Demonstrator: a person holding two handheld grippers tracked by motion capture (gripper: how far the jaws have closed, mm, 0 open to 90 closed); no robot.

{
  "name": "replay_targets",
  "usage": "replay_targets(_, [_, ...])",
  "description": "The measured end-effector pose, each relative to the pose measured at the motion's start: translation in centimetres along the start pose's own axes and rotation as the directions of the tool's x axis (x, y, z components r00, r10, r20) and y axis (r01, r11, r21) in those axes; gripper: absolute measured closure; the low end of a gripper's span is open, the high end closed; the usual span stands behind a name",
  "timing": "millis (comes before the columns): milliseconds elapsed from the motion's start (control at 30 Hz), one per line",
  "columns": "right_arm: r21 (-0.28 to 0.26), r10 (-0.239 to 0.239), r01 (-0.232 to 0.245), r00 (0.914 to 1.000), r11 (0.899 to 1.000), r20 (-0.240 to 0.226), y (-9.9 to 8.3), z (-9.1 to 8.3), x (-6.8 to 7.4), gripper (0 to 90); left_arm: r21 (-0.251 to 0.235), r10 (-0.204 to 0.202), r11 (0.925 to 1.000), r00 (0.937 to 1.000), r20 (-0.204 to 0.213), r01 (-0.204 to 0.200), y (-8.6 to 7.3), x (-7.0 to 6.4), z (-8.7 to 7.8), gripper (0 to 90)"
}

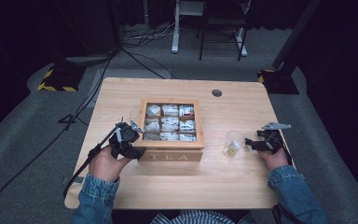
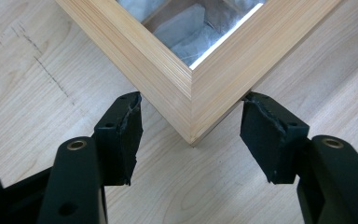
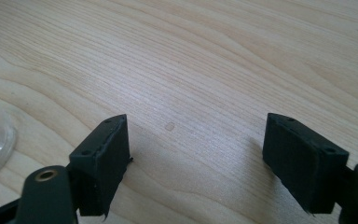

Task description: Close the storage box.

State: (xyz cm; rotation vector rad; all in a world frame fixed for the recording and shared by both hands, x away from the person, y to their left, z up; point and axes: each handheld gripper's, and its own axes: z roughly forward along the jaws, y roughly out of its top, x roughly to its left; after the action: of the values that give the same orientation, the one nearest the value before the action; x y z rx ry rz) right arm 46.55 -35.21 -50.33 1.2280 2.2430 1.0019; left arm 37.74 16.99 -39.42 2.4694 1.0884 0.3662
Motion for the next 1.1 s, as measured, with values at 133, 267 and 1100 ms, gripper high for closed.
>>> replay_targets(133, [0.0, 0.0, 0.0, 1.0, 1.0, 0.0, 0.0, 0.0, 0.0, 23.3, 0.016, 0.006, 0.9999, 1.0, 0.005, -0.006, 0.0, 0.1, 0.3, 39.3])
replay_targets(267, [0.0, 0.0, 0.0, 1.0, 1.0, 0.0, 0.0, 0.0, 0.0, 23.3, 0.023, 0.004, 0.9997, 0.9999, 0.009, -0.004, 0.0, 0.1, 0.4, 39.3])
replay_targets(1100, [-0.001, -0.001, 0.001, 1.0, 1.0, 0.0, 0.0, 0.0, 0.0, 24.0, 0.054, -0.006, 0.9986, 0.9989, 0.047, 0.003, 0.1, 0.4, 1.0, 35.5])
